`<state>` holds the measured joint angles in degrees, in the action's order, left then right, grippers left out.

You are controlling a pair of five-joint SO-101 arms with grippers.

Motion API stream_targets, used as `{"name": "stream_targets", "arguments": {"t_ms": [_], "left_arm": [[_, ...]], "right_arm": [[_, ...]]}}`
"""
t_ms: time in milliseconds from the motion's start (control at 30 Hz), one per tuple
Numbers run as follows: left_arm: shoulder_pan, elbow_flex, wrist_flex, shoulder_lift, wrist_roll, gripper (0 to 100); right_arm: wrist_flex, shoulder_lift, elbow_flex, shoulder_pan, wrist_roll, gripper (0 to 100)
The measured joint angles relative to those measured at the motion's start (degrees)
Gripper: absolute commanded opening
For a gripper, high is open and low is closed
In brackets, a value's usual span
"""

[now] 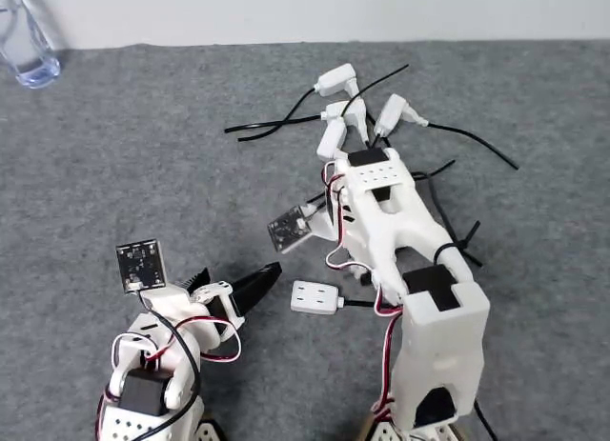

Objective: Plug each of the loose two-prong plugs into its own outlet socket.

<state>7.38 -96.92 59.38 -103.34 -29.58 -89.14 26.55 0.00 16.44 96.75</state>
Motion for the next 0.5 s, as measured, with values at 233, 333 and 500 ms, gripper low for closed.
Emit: {"name": "stream_targets", "arguments": {"t_ms": [233,333,500], "left_arm": [[0.0,0.0,0.0,0.0,0.0,43],[0.0,0.0,0.0,0.0,0.0,43],[0.0,0.0,0.0,0.0,0.0,43]], "right_arm": [[-6.07,0.88,-1.67,-2.64,10.64,18.2],[-6.15,0.97,-1.76,-2.55,11.08,18.2],[-6.15,4.04,-2.55,-2.81,11.25,18.2]]}}
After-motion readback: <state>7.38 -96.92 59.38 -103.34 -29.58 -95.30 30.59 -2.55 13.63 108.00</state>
